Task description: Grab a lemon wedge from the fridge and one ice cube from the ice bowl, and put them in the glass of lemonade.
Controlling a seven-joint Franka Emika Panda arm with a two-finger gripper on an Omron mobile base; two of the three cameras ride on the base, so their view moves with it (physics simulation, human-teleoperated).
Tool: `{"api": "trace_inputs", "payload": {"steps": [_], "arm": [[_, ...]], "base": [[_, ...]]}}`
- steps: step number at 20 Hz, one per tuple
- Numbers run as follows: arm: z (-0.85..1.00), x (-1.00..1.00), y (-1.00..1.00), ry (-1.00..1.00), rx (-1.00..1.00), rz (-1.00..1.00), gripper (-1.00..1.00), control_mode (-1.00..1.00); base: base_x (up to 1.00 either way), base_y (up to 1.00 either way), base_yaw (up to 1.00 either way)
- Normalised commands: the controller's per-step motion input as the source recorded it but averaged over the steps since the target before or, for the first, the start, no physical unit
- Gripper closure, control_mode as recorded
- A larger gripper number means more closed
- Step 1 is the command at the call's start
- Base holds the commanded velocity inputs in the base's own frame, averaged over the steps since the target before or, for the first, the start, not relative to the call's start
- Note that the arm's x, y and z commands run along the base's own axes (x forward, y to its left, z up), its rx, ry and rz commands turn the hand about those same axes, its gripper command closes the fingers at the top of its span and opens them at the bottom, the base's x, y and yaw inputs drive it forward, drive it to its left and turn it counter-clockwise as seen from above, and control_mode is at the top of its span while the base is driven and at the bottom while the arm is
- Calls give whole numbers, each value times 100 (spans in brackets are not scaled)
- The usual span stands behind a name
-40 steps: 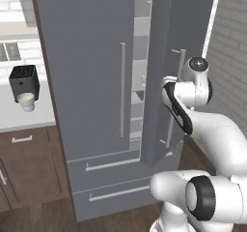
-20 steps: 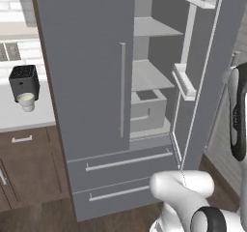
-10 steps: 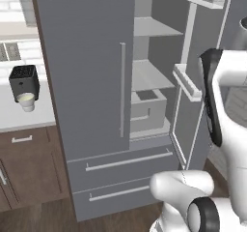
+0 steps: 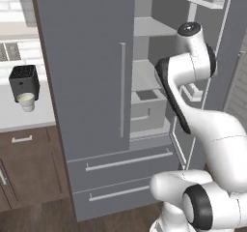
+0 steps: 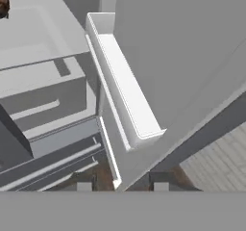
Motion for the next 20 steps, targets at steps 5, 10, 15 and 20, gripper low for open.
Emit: {"api": "trace_inputs", "payload": {"steps": [5,10,15,20], "arm": [[3,60,-5,5,-30,0,-100,-100],[1,22,-22,0,-28,0,-100,-100],[0,35,-36,1,-6,0,-100,-100],[0,47,-54,3,0,0,-100,-100]], "base": [[0,0,0],[0,0,0],[0,0,0],[0,0,0]]}}
